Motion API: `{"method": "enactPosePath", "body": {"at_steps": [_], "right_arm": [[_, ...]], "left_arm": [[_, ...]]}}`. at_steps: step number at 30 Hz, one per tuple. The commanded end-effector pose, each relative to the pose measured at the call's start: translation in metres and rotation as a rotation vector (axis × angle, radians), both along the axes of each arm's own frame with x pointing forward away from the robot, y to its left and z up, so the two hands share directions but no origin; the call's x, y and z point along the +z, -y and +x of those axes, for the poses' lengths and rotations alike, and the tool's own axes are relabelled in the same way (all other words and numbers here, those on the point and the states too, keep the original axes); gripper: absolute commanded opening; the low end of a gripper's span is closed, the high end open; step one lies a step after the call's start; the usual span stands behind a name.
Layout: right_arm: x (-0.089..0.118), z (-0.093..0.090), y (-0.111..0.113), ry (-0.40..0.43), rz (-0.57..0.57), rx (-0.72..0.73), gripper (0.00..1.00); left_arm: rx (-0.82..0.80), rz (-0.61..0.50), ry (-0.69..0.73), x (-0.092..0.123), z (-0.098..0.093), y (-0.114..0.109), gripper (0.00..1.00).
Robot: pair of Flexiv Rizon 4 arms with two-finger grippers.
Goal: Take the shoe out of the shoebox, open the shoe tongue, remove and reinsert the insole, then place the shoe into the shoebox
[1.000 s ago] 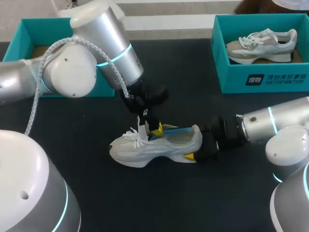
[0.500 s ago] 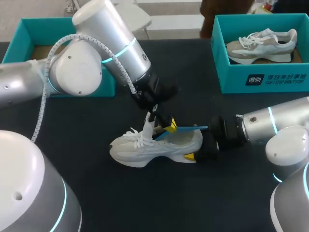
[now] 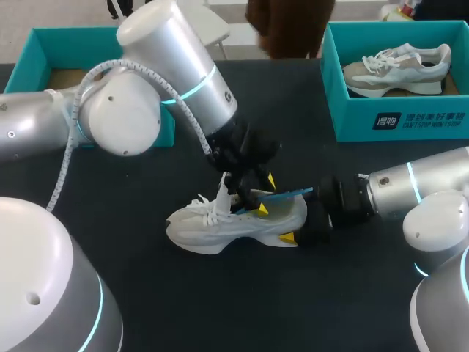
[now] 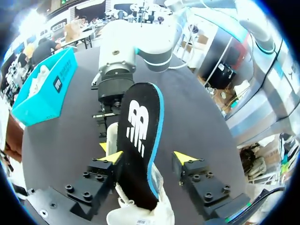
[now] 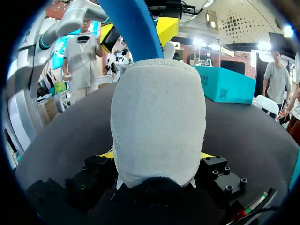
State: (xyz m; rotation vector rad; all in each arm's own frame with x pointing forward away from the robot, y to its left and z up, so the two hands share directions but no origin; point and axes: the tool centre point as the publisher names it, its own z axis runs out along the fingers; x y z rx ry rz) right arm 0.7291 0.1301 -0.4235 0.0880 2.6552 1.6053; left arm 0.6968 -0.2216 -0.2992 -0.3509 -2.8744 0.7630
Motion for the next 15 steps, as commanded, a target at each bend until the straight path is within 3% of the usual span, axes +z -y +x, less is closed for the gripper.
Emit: {"method": "enactPosePath", "body": {"at_steps": [1, 5, 11, 15], "right_arm": [[-0.011, 0.002, 0.001, 0.001, -0.004, -0.003, 0.00], [-0.011, 0.002, 0.001, 0.001, -0.004, -0.003, 0.00], [-0.011, 0.002, 0.001, 0.001, -0.004, -0.003, 0.00], [-0.011, 0.002, 0.001, 0.001, -0.004, -0.003, 0.00]], "left_arm": [[0.008, -0.007, 0.064, 0.001, -0.011, 0.000, 0.87], [0.013, -0.005, 0.132, -0.003, -0.011, 0.004, 0.80], [0.040, -0.019, 0.160, -0.009, -0.009, 0.003, 0.49], [0.077, -0.025, 0.182, -0.015, -0.004, 0.004, 0.47]]}}
